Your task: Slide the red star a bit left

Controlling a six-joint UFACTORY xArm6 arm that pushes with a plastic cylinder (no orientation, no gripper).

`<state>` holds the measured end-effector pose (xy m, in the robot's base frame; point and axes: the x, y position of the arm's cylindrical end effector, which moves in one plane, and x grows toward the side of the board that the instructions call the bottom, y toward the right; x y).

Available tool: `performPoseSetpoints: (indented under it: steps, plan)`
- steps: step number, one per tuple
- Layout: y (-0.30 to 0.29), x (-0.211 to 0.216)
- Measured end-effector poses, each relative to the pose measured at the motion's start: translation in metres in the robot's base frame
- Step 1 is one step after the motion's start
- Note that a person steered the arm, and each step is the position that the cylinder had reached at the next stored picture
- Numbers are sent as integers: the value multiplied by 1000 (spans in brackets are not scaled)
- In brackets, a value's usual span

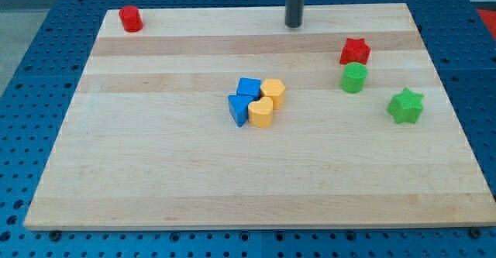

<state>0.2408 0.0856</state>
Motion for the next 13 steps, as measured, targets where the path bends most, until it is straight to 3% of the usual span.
performPoseSetpoints:
  steps: [2,4,6,7,9,13]
  plan:
    - [174,0]
    - [240,26]
    - [233,45]
    - [220,80]
    - [203,90]
    - [58,96]
